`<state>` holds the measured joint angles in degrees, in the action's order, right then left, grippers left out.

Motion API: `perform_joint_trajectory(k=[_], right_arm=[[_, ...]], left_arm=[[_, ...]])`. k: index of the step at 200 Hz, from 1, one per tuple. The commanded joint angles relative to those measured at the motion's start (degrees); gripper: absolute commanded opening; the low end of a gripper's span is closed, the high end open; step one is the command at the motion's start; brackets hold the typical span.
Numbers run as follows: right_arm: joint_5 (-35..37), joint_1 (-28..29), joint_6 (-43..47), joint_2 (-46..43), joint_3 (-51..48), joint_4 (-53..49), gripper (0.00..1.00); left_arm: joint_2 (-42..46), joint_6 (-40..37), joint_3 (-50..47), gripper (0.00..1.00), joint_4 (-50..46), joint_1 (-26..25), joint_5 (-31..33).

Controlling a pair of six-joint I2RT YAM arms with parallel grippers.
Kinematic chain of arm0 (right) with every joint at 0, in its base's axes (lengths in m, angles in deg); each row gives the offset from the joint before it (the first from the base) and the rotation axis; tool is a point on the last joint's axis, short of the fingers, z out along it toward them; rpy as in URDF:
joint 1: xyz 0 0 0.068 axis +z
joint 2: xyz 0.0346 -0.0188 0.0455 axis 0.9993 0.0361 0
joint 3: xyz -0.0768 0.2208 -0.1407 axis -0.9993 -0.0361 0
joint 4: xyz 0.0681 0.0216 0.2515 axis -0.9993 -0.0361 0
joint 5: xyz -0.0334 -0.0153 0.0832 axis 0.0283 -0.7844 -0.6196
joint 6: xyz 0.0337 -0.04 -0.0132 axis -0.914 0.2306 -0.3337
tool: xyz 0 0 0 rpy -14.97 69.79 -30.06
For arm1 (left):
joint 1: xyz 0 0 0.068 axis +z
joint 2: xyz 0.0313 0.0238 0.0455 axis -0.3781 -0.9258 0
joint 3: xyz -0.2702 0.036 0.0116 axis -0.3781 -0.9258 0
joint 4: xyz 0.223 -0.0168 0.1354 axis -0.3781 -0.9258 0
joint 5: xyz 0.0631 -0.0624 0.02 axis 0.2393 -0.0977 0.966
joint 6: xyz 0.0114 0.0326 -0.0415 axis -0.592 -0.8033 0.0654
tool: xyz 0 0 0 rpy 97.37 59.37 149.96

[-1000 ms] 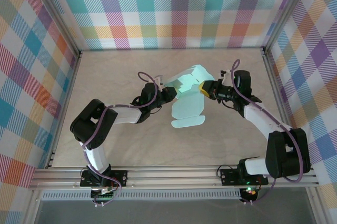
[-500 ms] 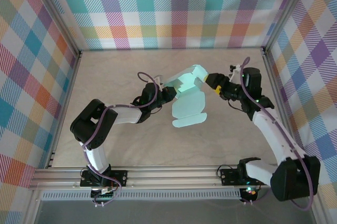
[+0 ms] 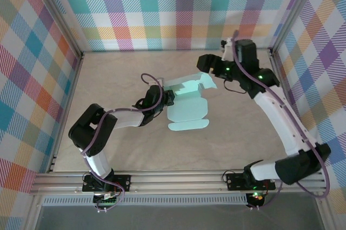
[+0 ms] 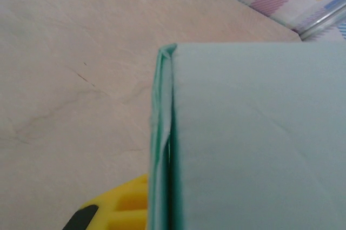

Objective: Fold the paper box

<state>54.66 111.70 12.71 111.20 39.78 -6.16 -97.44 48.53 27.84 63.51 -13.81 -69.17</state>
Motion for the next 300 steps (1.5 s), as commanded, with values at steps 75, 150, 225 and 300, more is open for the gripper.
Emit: perform_joint_trajectory(k=[75, 150, 225, 300], right_arm=[[9.49, 7.7, -0.52, 17.85, 15.6, -18.17, 0.53], [2.1, 7.88, -1.67, 19.7, 14.07, -13.91, 0.29], [0.56, 7.96, -3.08, 21.28, 13.42, -13.96, 0.32], [0.66, 7.96, -3.57, 21.42, 13.24, -13.7, 0.06]], left_arm=[[6.75, -3.31, 0.25, 0.0, -4.47, -1.04, 7.65], [6.15, -3.0, 0.8, 0.0, -5.18, -1.17, 6.57], [7.08, -3.08, -0.21, 0.0, -5.05, -1.3, 7.47], [7.15, -3.17, -0.49, 0.0, -5.13, -1.3, 7.62]])
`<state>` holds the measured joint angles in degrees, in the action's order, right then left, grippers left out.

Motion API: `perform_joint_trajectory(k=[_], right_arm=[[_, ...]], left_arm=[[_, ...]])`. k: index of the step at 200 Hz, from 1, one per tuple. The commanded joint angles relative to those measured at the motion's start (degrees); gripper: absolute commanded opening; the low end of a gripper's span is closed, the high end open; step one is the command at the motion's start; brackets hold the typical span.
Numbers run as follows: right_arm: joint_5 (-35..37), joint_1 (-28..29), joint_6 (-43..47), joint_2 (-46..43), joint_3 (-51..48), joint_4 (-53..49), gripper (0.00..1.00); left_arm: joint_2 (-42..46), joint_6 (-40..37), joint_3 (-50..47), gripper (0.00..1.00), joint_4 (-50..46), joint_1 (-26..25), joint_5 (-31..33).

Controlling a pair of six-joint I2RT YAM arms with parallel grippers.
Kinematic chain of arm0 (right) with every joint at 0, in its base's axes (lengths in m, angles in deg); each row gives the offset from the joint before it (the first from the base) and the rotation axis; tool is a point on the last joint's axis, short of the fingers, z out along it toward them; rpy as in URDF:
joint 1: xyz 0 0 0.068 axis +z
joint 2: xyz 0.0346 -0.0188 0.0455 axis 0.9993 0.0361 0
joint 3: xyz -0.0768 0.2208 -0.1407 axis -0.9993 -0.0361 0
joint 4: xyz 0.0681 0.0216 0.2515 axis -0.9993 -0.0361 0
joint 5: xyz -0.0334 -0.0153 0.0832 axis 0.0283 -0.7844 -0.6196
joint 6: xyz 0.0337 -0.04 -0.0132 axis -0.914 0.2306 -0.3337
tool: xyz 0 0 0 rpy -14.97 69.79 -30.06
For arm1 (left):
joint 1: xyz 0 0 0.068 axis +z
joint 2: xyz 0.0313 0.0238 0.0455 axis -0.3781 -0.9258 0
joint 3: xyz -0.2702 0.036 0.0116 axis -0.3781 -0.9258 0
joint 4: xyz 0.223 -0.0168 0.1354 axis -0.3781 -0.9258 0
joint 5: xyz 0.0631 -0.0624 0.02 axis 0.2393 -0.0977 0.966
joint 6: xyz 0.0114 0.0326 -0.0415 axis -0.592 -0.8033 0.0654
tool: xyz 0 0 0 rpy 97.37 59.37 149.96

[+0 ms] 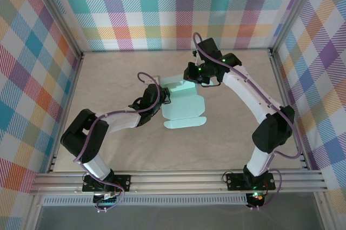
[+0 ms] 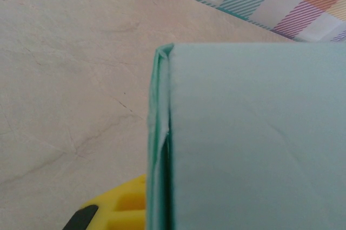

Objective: Fold the paper box

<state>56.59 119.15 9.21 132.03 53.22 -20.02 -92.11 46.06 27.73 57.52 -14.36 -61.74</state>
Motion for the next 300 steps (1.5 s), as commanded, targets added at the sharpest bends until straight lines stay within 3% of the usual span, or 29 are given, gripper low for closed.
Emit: perform_joint_trajectory(k=[1, 13, 25, 36, 49, 69, 117, 156, 179, 210, 224, 259, 300], right_arm=[[-1.3, 0.51, -0.09, 0.61, -0.2, 0.14, 0.06], [-1.33, 0.51, -0.11, 0.5, -0.37, 0.39, 0.07], [-1.33, 0.51, -0.11, 0.42, -0.46, 0.54, 0.21], [-1.26, 0.55, -0.11, 0.31, -0.46, 0.8, 0.23], [-1.37, 0.51, -0.01, 0.44, -0.43, 0.91, 0.1], [-1.68, 0.51, -0.19, 0.65, -0.21, 0.83, 0.07], [-1.42, 0.51, 0.29, -0.99, -0.62, 1.55, 0.32], [-0.45, 0.33, 6.22, -6.36, -4.12, 3.85, 0.42], [1.1, -0.19, 10.75, -12.52, -9.25, 8.49, 0.5], [5.61, -2.84, 15.98, -22.32, -19.97, 16.3, 0.6], [1.34, -7.77, 14.72, -25.34, -23.93, 18.2, 0.62], [-20.5, -21.13, 12.11, -29.61, -33.18, 25.09, 0.65], [-33.51, -23.5, 10.22, -24.9, -35.51, 25.8, 0.59]], left_arm=[[1.78, -0.71, -0.37, 0.0, 0.86, -0.76, 0.15], [1.84, -0.57, -0.45, 0.0, 0.91, -0.85, 0.32], [1.82, -0.58, -0.5, 0.0, 0.91, -0.86, 0.54], [1.73, -0.7, -0.37, 0.0, 0.73, -0.82, 0.55], [1.64, -0.7, -0.35, 0.0, 0.65, -0.81, 0.64], [1.56, -0.72, -0.32, 0.0, 0.58, -0.86, 0.84], [0.6, 0.22, 0.61, 0.0, -0.72, -0.86, 0.89], [0.52, 0.05, 2.4, 0.0, -5.51, -0.56, -0.72], [0.12, 1.05, 3.14, 0.0, -7.81, 0.76, -4.85], [-1.77, 1.36, 4.6, 0.0, -8.13, 3.2, -16.14], [-1.72, 1.43, 4.54, 0.0, -7.5, 3.87, -20.11], [-0.89, 2.01, 2.95, 0.0, -4.76, 4.42, -27.68], [-1.22, 6.01, 1.59, 0.0, -1.02, 4.87, -31.56]])
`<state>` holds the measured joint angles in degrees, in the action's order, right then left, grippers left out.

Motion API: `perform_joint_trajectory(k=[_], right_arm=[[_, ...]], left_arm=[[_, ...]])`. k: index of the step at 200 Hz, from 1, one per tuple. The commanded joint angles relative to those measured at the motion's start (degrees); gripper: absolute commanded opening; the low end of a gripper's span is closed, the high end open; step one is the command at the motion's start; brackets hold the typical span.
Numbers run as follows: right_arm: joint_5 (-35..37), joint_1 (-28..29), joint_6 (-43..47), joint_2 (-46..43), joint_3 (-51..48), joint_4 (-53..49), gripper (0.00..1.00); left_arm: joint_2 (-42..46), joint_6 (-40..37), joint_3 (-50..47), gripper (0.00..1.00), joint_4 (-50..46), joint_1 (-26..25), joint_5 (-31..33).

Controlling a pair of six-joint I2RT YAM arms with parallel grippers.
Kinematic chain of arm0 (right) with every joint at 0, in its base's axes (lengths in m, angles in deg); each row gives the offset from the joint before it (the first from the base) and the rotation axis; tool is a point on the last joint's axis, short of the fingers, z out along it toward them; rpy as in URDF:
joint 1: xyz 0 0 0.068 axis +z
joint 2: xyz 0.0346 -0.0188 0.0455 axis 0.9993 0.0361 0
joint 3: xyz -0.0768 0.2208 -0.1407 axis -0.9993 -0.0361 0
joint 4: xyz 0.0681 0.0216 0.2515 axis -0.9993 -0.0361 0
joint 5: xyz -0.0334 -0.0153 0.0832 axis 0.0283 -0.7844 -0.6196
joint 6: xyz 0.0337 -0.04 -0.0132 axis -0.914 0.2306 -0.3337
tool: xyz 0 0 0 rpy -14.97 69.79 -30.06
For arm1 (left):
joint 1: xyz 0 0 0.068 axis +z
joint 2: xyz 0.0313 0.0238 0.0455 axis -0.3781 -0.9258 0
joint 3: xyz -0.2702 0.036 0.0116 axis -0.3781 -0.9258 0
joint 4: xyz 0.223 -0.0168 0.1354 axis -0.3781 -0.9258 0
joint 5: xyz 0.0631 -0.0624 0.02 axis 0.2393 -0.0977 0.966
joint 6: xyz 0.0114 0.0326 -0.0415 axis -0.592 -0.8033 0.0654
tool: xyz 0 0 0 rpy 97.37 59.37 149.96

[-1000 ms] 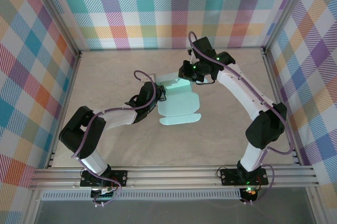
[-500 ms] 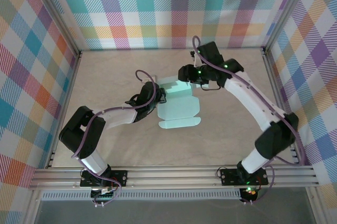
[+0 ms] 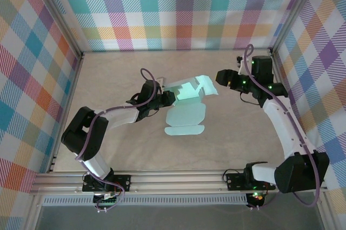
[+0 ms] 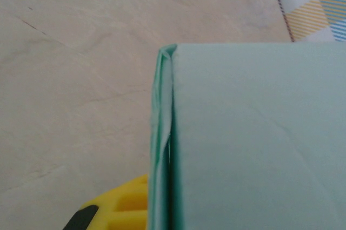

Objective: Fold the paper box

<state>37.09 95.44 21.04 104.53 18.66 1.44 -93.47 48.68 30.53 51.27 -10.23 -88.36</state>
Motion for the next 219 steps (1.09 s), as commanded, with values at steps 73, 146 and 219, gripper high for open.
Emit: perform_joint_trajectory(k=[73, 146, 219], right_arm=[[-16.44, 6.18, 2.37, 4.44, 0.9, -0.19, 0.43], [12.11, 18.77, 14.01, 6.9, 5.21, -4.19, 0.36], [27.69, 23.28, 23.62, 7.57, 3.9, -1.26, 0.34]], left_arm=[[-0.96, 5.72, -0.22, 0.0, 4.12, 1.6, -4.93], [-0.28, 6.1, 0.28, 0.0, 2.47, 1.6, -5.18], [0.25, 6.55, 0.08, 0.0, 1.27, 1.6, -3.94]])
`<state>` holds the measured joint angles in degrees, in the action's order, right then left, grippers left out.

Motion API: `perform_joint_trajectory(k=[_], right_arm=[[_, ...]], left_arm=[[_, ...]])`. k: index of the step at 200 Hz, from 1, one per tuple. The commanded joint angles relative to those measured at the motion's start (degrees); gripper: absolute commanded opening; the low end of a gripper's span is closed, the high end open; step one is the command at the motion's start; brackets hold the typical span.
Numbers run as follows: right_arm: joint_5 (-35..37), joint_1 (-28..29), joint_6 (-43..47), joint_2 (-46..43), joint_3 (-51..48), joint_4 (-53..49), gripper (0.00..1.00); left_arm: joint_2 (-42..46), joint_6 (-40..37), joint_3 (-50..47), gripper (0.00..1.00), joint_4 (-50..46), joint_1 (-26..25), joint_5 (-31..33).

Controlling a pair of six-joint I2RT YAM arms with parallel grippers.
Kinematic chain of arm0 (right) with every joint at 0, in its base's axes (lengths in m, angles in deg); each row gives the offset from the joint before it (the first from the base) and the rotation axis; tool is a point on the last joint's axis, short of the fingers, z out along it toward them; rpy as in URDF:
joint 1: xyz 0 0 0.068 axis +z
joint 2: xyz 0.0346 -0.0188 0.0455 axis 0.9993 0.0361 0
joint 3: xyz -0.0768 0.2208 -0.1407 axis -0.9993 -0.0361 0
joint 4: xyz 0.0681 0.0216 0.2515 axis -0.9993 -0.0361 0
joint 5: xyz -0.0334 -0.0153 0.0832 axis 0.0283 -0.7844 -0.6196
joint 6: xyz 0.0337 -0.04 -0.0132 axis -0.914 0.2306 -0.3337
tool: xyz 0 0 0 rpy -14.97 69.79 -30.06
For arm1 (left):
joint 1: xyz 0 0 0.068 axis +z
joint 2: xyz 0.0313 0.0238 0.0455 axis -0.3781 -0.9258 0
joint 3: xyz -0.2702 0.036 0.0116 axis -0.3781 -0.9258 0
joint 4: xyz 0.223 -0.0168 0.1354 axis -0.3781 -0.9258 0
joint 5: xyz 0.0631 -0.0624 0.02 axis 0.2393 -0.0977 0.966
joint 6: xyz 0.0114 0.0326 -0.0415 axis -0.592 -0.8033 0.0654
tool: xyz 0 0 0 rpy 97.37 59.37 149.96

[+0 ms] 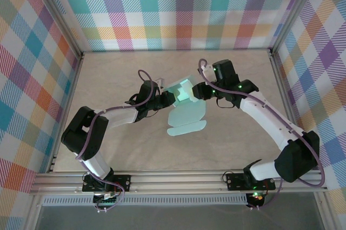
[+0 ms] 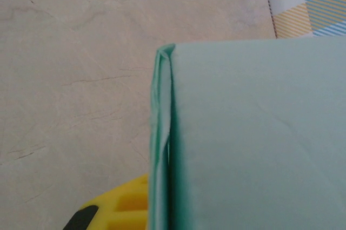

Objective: Fold the paper box

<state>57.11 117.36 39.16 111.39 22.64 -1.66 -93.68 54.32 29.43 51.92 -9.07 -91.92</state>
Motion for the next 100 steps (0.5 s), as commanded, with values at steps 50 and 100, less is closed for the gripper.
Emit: perform_joint_trajectory(k=[50, 100], right_arm=[[8.45, 1.59, 7.45, 4.34, 1.39, 1.98, 0.35], [9.12, 1.8, 8.29, 6.57, 1.64, 1.95, 0.34]], left_arm=[[-0.73, 1.66, 1.99, 0.0, 1.27, 0.44, -1.61], [-0.65, 1.5, 1.95, 0.0, 1.35, 0.44, -1.64]])
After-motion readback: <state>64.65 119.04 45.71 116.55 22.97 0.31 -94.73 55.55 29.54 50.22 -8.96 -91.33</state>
